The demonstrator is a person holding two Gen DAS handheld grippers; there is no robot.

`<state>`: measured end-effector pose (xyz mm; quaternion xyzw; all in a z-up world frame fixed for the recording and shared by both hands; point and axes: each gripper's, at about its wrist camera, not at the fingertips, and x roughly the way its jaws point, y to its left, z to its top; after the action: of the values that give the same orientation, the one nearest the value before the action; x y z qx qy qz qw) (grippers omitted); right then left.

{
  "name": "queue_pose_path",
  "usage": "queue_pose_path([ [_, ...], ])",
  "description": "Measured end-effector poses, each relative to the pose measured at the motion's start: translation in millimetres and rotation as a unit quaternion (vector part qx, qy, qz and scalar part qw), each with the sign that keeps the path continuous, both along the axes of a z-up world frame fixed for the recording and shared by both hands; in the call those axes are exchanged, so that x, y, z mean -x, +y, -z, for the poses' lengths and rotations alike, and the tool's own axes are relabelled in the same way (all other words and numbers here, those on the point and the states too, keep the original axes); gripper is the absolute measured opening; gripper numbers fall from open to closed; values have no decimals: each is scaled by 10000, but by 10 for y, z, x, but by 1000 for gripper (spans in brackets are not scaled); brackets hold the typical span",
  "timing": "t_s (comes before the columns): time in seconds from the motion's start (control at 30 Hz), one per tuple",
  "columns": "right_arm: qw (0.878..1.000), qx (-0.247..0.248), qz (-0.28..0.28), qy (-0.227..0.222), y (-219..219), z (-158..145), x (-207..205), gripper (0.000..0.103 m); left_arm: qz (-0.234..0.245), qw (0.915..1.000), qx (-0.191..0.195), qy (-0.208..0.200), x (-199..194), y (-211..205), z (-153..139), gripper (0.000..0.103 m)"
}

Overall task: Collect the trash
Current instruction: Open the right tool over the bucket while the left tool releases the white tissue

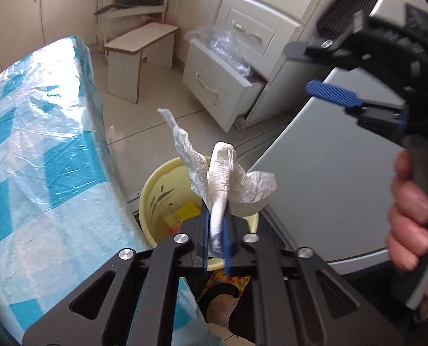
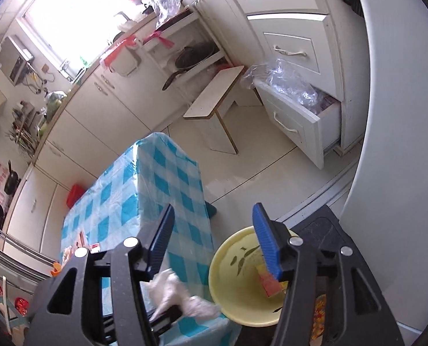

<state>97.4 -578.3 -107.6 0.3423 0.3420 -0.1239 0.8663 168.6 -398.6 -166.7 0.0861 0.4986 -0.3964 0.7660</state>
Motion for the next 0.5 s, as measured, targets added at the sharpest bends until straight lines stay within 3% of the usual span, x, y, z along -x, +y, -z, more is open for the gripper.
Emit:
queue_pose_path([
  [0.03, 10000, -41, 15, -8, -27, 2, -11, 55, 5, 10000, -70, 35, -11, -47, 40, 27],
  [0.1, 10000, -77, 20, -36, -49, -4, -13, 55, -37, 9998, -175, -63, -9, -100, 52, 55],
  [0.3, 9999, -61, -25, -88, -36, -21, -36, 55, -154, 9997, -34, -183, -18, 17, -102, 61],
  [0.5, 9999, 56, -9, -96, -6, -58, -48, 56, -406, 9980, 284, -403, 110, 601, -443, 69],
])
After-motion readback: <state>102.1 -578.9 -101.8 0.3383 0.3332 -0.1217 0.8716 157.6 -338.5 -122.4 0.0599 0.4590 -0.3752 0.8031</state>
